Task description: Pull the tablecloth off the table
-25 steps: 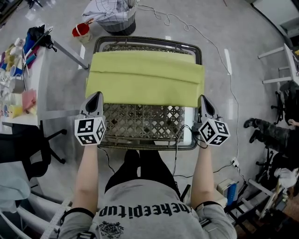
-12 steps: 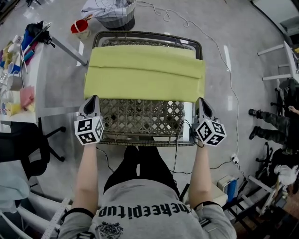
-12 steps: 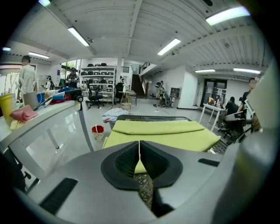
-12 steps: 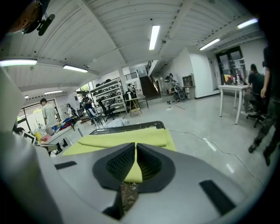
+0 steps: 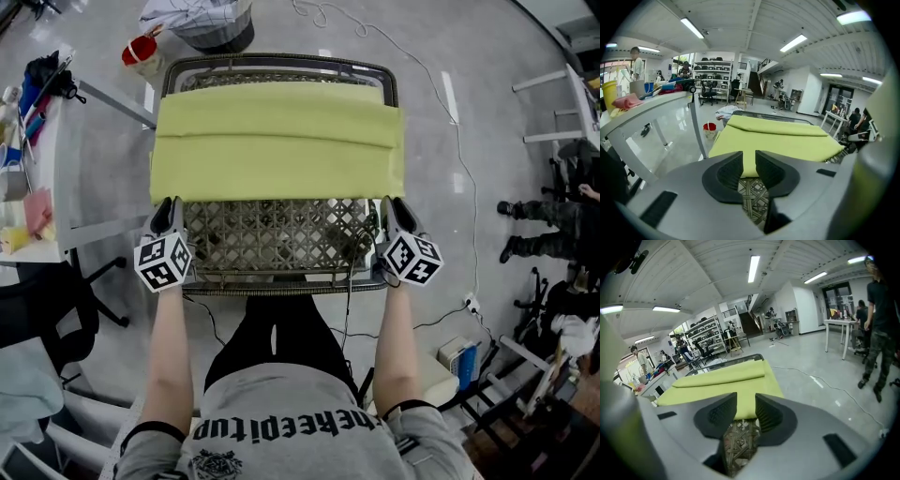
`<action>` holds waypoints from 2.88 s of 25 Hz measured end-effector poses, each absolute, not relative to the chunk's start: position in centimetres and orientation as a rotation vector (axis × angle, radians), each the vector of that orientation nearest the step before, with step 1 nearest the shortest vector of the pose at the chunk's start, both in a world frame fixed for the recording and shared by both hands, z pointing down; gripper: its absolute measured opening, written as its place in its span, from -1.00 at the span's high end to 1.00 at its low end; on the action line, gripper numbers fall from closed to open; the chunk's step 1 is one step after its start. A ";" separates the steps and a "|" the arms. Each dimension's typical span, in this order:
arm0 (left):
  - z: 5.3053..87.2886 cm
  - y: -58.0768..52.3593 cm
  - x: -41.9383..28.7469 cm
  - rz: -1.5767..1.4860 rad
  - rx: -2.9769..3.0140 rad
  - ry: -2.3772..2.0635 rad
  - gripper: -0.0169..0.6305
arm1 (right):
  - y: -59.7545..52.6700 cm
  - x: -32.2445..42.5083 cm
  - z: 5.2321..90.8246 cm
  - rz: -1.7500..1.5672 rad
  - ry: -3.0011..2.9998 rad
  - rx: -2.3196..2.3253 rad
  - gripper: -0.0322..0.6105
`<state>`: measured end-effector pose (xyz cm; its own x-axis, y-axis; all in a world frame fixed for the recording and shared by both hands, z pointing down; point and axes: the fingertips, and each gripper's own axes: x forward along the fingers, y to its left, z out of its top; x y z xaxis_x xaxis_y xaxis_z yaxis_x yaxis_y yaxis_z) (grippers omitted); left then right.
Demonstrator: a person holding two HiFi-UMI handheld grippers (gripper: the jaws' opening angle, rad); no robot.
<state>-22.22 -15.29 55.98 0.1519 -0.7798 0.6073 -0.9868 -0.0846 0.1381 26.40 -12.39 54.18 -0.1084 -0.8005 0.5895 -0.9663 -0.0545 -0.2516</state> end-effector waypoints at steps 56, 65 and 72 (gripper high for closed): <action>61.3 -17.6 -25.0 0.602 1.629 -1.764 0.64 | -15.1 30.2 60.6 0.977 -1.665 1.917 0.70; 59.5 -17.9 -24.3 0.543 1.642 -1.749 0.88 | -15.5 29.6 58.0 0.953 -1.736 1.993 0.84; 56.8 -18.7 -22.8 0.468 1.733 -1.750 0.88 | -16.2 28.5 56.1 0.921 -1.815 2.001 0.84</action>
<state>-22.80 -18.70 56.82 0.0577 -0.7603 0.6470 -0.9818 0.0744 0.1750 28.54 -16.21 56.09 0.0039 -0.7822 0.6231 -0.9647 -0.1669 -0.2035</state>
